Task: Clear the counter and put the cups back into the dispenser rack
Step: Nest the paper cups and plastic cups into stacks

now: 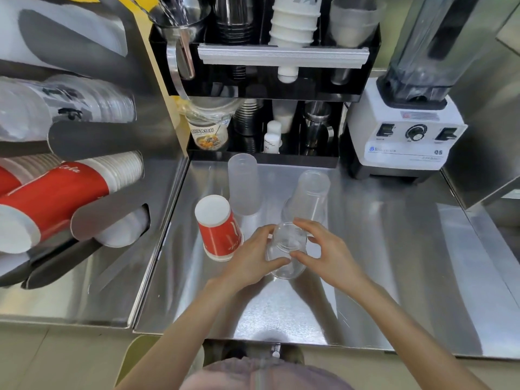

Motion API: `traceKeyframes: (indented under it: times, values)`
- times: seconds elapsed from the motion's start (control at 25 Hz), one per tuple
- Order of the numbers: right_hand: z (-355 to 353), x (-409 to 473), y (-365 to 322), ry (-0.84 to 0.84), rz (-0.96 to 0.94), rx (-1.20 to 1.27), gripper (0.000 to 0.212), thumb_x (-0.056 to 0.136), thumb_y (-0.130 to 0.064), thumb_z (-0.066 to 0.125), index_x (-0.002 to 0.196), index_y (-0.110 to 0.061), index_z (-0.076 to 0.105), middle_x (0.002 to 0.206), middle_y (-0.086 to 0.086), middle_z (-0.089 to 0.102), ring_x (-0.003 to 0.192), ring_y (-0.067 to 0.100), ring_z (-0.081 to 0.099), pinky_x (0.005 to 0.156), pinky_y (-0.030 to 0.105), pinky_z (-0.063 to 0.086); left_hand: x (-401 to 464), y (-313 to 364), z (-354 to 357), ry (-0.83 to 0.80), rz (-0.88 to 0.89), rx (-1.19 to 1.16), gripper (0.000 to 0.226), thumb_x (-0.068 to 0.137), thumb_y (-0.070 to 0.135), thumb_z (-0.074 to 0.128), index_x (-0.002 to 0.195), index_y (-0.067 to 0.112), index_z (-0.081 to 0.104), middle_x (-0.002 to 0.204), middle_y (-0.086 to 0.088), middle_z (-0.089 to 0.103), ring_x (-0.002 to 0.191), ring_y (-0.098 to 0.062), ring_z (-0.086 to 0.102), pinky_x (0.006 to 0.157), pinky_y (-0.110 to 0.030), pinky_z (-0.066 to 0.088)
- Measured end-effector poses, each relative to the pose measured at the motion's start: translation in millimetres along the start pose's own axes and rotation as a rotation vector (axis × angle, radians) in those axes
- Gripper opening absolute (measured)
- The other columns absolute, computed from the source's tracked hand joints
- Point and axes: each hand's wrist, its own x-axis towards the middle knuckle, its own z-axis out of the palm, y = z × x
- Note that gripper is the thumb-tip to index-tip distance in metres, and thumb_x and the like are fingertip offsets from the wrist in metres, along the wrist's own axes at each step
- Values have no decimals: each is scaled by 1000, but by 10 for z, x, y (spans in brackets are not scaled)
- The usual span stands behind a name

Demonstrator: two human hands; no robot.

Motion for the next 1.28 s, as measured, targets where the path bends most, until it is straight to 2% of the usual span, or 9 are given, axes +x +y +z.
traceKeyframes:
  times: [0.28, 0.4, 0.48, 0.56, 0.64, 0.76, 0.88, 1.08, 1.28]
  values:
    - [25, -23, 33, 23, 31, 25, 56, 78, -19, 67, 129, -24, 43, 123, -20, 43, 110, -1, 46, 102, 19, 36, 49, 34, -27, -66, -21, 54, 71, 75, 30, 70, 132, 15, 30, 138, -6, 42, 121, -21, 50, 101, -38, 42]
    - [-31, -41, -3, 38, 43, 16, 53, 82, -27, 63, 130, -23, 42, 122, -19, 44, 109, -1, 44, 93, 6, 29, 78, 110, -92, -134, -12, 107, 86, 75, 37, 68, 141, 16, 16, 146, -8, 31, 131, -22, 39, 109, -38, 35]
    - [-91, -53, -17, 157, 40, 59, 40, 87, -26, 55, 127, -20, 47, 121, -13, 49, 109, 5, 49, 89, 2, 31, 76, 191, -173, -131, -10, 98, 89, 78, 42, 64, 143, 18, 9, 150, -8, 26, 135, -21, 34, 113, -37, 30]
    - [-174, -28, 0, 343, 0, 112, 30, 91, -19, 50, 120, -15, 53, 116, -6, 55, 105, 14, 56, 88, 2, 37, 76, 291, -271, -65, 25, 73, 79, 82, 44, 56, 143, 19, 12, 149, -7, 27, 135, -19, 34, 113, -35, 29]
    - [-266, 61, 44, 444, 25, 127, 32, 91, -14, 49, 123, -11, 51, 119, -1, 54, 107, 19, 57, 93, 17, 42, 125, 397, -365, 6, 77, 95, 70, 86, 41, 51, 142, 18, 16, 148, -7, 29, 134, -18, 34, 112, -33, 28]
    - [-358, 253, 118, 343, 157, 89, 50, 89, -15, 51, 136, -12, 33, 141, 5, 42, 126, 21, 44, 105, 30, 35, 331, 556, -438, 48, 127, 181, 67, 88, 36, 51, 142, 16, 17, 147, -7, 30, 133, -21, 35, 110, -35, 29]
    - [-363, 413, 130, 235, 180, 47, 60, 88, -17, 53, 141, -12, 24, 149, 8, 32, 136, 21, 33, 113, 38, 29, 574, 681, -442, 39, 145, 244, 71, 87, 34, 53, 143, 13, 14, 148, -10, 28, 132, -25, 36, 108, -37, 32]
    - [-335, 514, 120, 226, 194, 105, 61, 86, -17, 56, 140, -12, 27, 146, 6, 38, 134, 19, 37, 113, 35, 30, 795, 733, -427, -13, 98, 277, 80, 84, 34, 59, 143, 10, 10, 151, -11, 26, 137, -25, 30, 111, -43, 31]
    - [-373, 482, 63, 254, 134, 152, 56, 85, -21, 60, 135, -14, 36, 136, 4, 51, 126, 16, 46, 102, 24, 34, 777, 730, -397, -7, 148, 259, 69, 85, 32, 57, 141, 9, 23, 146, -10, 33, 133, -25, 37, 110, -40, 33]
